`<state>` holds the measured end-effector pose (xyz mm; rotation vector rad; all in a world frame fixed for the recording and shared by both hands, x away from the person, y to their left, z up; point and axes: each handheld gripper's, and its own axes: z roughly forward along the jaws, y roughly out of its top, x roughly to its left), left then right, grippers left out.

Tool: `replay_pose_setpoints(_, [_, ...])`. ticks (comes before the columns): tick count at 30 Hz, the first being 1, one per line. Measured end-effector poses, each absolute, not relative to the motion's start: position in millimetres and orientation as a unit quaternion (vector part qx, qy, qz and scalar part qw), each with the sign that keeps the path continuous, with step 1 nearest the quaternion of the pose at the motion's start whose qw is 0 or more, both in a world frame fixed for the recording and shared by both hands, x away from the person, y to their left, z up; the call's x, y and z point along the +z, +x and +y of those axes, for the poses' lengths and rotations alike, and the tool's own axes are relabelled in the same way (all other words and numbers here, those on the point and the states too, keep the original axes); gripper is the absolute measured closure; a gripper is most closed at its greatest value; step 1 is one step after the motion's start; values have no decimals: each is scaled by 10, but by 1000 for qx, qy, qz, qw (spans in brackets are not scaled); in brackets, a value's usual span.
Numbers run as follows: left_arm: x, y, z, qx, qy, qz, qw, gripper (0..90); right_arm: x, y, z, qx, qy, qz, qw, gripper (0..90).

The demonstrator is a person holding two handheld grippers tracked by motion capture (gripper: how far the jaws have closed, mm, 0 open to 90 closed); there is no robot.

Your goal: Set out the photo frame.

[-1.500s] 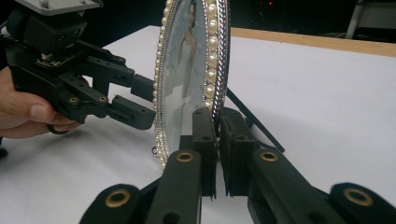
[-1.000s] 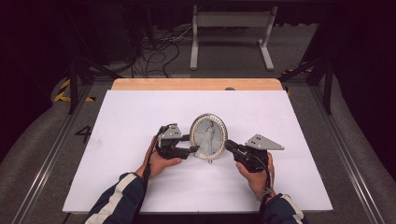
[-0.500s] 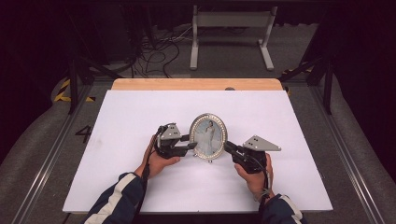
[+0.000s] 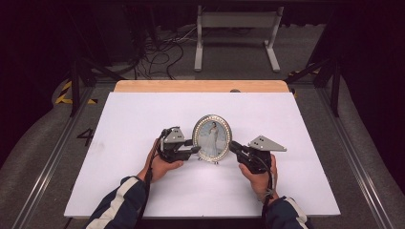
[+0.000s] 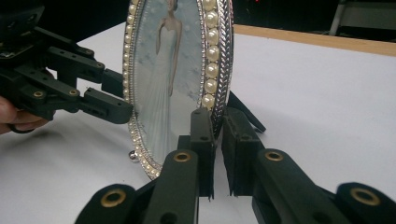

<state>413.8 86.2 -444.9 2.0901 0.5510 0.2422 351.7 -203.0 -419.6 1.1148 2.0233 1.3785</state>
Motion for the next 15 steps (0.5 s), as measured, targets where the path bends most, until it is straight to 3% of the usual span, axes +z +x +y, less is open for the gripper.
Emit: replay_pose_setpoints(15, [-4457,4114,834,96,846,236,468,655,-4216,3604,-2061,506,415,724,219,835])
